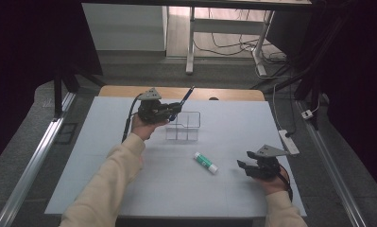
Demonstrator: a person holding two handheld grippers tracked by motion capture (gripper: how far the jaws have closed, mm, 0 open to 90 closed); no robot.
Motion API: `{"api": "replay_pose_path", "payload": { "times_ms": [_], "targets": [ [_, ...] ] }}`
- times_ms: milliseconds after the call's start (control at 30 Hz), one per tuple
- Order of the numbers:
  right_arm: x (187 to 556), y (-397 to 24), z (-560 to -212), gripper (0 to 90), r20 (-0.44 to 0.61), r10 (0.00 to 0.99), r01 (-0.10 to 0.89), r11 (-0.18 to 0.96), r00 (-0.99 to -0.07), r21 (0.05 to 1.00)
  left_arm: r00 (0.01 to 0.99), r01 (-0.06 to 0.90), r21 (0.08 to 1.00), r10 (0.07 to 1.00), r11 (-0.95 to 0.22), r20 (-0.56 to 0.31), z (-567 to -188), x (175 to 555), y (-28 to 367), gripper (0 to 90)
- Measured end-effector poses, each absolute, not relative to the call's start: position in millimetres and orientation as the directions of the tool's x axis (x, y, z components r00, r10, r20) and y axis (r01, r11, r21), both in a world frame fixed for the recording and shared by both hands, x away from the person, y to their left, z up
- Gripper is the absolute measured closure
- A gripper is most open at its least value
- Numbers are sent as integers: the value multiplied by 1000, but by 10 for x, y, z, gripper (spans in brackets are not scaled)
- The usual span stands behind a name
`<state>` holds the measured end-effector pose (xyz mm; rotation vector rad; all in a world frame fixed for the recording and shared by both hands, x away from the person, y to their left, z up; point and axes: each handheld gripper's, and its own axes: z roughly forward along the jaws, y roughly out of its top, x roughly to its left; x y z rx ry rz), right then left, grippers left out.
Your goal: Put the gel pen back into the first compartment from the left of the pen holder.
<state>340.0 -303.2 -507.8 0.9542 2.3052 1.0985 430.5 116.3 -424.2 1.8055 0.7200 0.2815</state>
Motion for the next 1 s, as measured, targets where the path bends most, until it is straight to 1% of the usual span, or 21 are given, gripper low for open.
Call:
{"api": "replay_pose_path", "payload": {
  "times_ms": [700,1000],
  "targets": [
    [3402,-3038,-5080,417,-69,732,408,453,-678,793,737,384,911,644,-150,-205,-4509,4585,1193,791],
    [3408,-3043,-5087,417,-66,731,409,452,-679,793,732,398,904,647,-154,-212,-4583,4612,1206,790]
  ]
}}
